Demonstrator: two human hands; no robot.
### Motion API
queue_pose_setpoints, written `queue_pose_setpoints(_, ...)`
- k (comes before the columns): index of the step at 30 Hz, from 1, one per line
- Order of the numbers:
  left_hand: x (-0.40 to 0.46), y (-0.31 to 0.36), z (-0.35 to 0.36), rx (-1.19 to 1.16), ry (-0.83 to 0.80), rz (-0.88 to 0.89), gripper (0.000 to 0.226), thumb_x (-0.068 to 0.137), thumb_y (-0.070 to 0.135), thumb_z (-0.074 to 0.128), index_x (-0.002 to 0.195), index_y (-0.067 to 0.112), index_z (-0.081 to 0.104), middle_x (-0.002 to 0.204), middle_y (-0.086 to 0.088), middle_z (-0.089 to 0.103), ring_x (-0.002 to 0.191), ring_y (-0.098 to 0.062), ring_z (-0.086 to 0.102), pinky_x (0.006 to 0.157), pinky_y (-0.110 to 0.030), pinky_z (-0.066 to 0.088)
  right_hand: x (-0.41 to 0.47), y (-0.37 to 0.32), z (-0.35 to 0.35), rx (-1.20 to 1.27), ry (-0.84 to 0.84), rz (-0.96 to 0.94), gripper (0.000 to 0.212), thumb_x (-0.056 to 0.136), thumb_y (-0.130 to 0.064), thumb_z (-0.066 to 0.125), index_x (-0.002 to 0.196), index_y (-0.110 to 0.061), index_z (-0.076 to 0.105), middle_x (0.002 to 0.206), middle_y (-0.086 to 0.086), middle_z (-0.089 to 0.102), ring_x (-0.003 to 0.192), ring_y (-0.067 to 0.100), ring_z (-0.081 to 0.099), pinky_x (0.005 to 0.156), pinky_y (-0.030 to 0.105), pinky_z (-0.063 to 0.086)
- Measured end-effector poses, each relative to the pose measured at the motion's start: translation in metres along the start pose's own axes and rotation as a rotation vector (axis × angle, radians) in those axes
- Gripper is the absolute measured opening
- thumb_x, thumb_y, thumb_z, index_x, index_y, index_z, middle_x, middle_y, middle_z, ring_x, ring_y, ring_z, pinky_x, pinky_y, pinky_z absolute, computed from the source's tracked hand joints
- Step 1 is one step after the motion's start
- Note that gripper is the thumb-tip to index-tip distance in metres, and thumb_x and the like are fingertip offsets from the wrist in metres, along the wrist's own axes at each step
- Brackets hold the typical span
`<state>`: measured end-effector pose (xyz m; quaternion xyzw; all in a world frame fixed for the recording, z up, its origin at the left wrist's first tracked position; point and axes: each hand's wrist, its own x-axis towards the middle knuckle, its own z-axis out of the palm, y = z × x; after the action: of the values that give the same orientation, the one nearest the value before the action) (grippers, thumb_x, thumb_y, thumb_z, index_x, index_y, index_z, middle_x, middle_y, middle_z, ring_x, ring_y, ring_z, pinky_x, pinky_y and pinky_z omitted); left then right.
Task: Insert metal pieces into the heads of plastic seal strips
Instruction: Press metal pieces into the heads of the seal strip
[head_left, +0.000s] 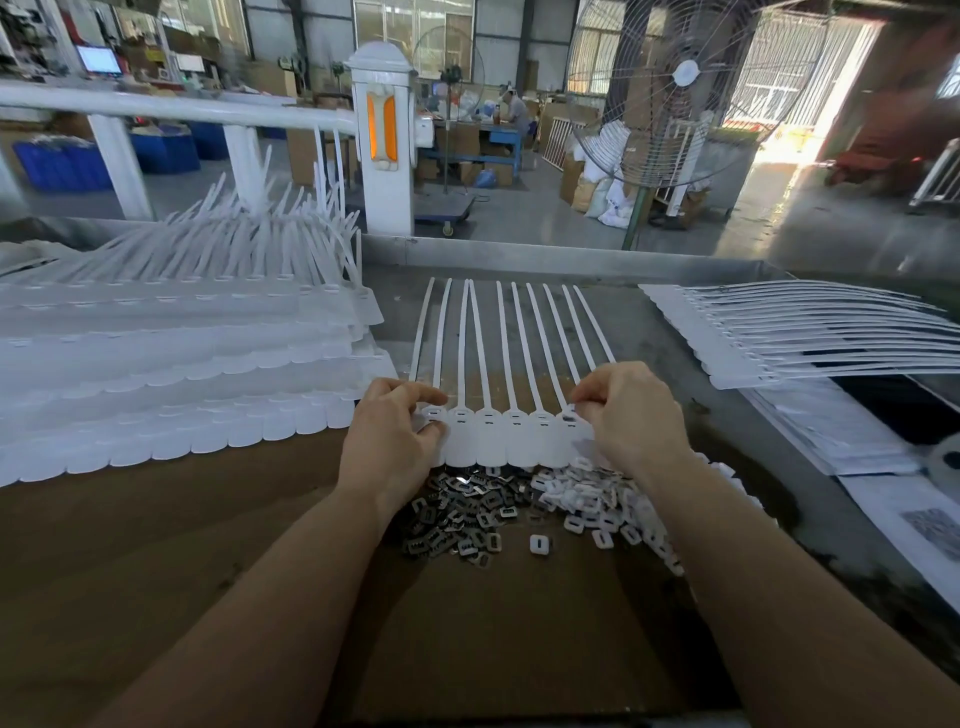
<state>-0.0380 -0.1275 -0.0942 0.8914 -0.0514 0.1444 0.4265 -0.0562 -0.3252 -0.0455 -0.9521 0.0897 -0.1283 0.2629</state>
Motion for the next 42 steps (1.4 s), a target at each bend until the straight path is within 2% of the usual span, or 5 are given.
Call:
queue_pose_setpoints(8,0.001,0.0,0.0,0.008,0.004,0.003,0.019,0.086,0.015,0.065,0.102,0.026,0.065,0.105,0.007,0.044,0.095,-0.007,0.046,0.083,-0.017,0.036,0.016,0.003,0.007,-0.111,-0.077,0.096,0.015,0.091,-0.017,0.058,0.089,-0.026,0.07,0.102,-0.005,0.067,0.1,0.019,0.056,0.096,0.041,0.028)
queue_pose_setpoints(18,0.0,0.0,0.0,0.003,-0.001,0.008,0.02,0.086,0.016,0.065,0.102,0.026,0.065,0.105,0.006,0.043,0.094,-0.007,0.046,0.083,-0.016,0.036,0.026,0.006,0.016,-0.12,-0.124,0.105,0.015,0.09,-0.011,0.056,0.097,-0.018,0.067,0.1,-0.002,0.067,0.095,0.021,0.058,0.095,0.042,0.039)
queue_pose_setpoints(24,-0.001,0.0,-0.001,0.0,-0.005,0.01,0.019,0.086,0.016,0.065,0.103,0.026,0.065,0.106,0.006,0.044,0.095,-0.007,0.046,0.083,-0.016,0.036,0.028,0.006,0.014,-0.146,-0.128,0.047,0.02,0.087,-0.001,0.057,0.091,-0.016,0.07,0.096,0.001,0.068,0.091,0.02,0.061,0.083,0.038,0.051)
queue_pose_setpoints(35,0.0,0.001,-0.001,0.001,-0.012,0.009,0.019,0.087,0.016,0.064,0.103,0.026,0.065,0.107,0.007,0.044,0.091,-0.003,0.045,0.079,-0.013,0.034,0.025,0.008,0.015,-0.16,-0.045,0.001,0.017,0.085,-0.004,0.061,0.088,-0.018,0.072,0.096,0.001,0.068,0.086,0.019,0.062,0.068,0.026,0.045)
queue_pose_setpoints(42,0.0,0.001,-0.001,0.008,-0.014,0.007,0.018,0.087,0.016,0.064,0.102,0.026,0.065,0.107,0.006,0.044,0.097,-0.007,0.046,0.083,-0.017,0.036,0.019,0.007,0.012,-0.204,-0.07,-0.043,0.026,0.084,0.003,0.057,0.084,-0.017,0.074,0.098,0.001,0.069,0.09,0.02,0.062,0.075,0.03,0.05)
